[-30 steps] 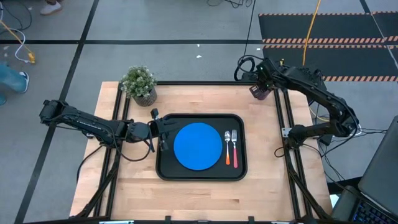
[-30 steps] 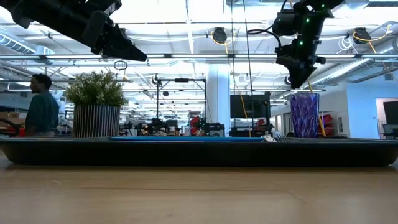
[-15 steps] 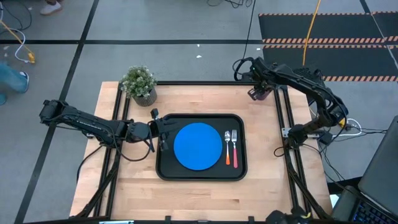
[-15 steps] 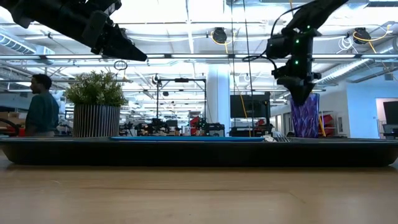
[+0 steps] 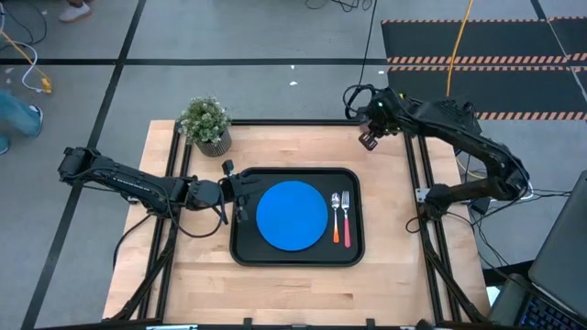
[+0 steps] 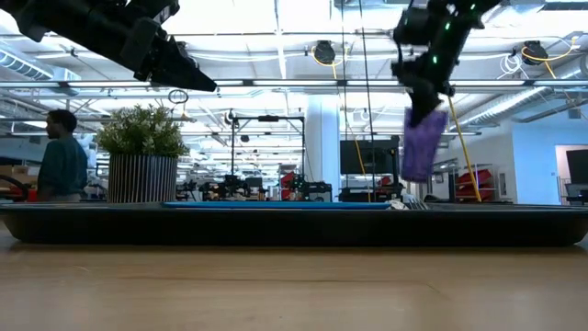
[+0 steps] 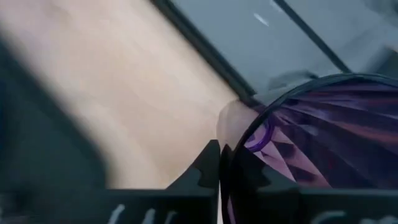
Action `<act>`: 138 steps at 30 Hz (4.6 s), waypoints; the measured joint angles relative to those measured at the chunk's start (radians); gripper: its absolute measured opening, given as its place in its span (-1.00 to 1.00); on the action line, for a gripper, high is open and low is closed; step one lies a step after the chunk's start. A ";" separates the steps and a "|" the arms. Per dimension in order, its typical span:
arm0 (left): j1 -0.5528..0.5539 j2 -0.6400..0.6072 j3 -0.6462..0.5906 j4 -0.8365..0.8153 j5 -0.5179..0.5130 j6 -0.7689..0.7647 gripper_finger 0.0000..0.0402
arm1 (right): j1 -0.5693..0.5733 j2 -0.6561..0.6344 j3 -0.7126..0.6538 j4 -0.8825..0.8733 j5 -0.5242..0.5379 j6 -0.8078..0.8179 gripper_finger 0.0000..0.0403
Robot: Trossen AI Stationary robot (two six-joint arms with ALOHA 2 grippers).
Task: Pick and place plate/cup/fork/spoon on tray
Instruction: Put the violet cup on the black tray to the upper left of the blue plate
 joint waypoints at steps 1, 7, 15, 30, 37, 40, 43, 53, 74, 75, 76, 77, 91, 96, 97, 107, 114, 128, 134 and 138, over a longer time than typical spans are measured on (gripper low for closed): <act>0.000 0.000 0.000 0.000 -0.001 0.000 -0.37 | 0.023 -0.016 0.000 0.020 -0.054 0.007 -0.99; 0.000 0.000 0.000 0.002 -0.011 0.005 -0.37 | 0.223 -0.052 0.001 0.291 -0.396 -0.001 -0.99; 0.000 -0.022 0.000 -0.002 0.063 0.013 -0.37 | 0.455 0.064 0.000 0.439 -0.425 -0.182 -1.00; 0.083 -0.181 0.039 -0.085 0.160 -0.115 -0.37 | 0.538 0.226 0.000 0.714 -0.558 -0.417 -1.00; 0.134 -0.226 0.160 -0.129 0.201 -0.132 -0.37 | 0.538 0.270 0.000 0.642 -0.579 -0.480 -1.00; 0.162 -0.199 0.266 -0.287 0.387 -0.157 -0.37 | 0.539 0.288 0.000 0.659 -0.670 -0.505 -1.00; 0.183 -0.141 0.386 -0.505 0.548 -0.163 -0.37 | 0.545 0.309 0.001 0.702 -0.714 -0.531 -1.00; 0.191 0.023 0.719 -0.910 0.594 -0.119 -0.37 | 0.584 0.393 0.111 0.667 -0.798 -0.597 -1.00; 0.187 0.256 0.880 -1.161 0.605 0.203 -0.37 | 0.702 0.559 0.278 0.638 -0.788 -0.659 -1.00; 0.186 0.263 0.882 -1.160 0.584 0.224 -0.37 | 0.702 0.559 0.278 0.633 -0.781 -0.660 -1.00; 0.185 0.267 0.882 -1.158 0.576 0.246 -0.37 | 0.702 0.559 0.278 0.632 -0.766 -0.660 -1.00; 0.181 0.269 0.881 -1.160 0.575 0.267 -0.37 | 0.701 0.559 0.278 0.631 -0.761 -0.660 -1.00; 0.038 0.279 0.881 -1.071 0.528 0.461 -0.37 | 0.666 0.577 0.277 0.611 -0.762 -0.651 -1.00; 0.035 0.299 0.881 -1.095 0.533 0.410 -0.37 | 0.669 0.595 0.277 0.638 -0.766 -0.648 -1.00; 0.036 0.307 0.881 -1.101 0.533 0.408 -0.37 | 0.669 0.600 0.277 0.656 -0.767 -0.648 -1.00; 0.038 0.400 0.881 -1.118 0.547 0.416 -0.37 | 0.694 0.604 0.276 0.650 -0.763 -0.620 -1.00; 0.057 0.398 0.882 -1.144 0.591 0.404 -0.51 | 0.694 0.604 0.276 0.658 -0.764 -0.626 -1.00; 0.087 0.384 0.882 -1.183 0.637 0.378 -0.99 | 0.694 0.604 0.275 0.682 -0.715 -0.632 -0.89; 0.086 0.384 0.881 -1.218 0.638 0.378 -0.99 | 0.694 0.604 0.275 0.702 -0.718 -0.648 -0.82; 0.086 0.383 0.881 -1.214 0.639 0.363 -0.99 | 0.696 0.604 0.275 0.702 -0.716 -0.656 -0.95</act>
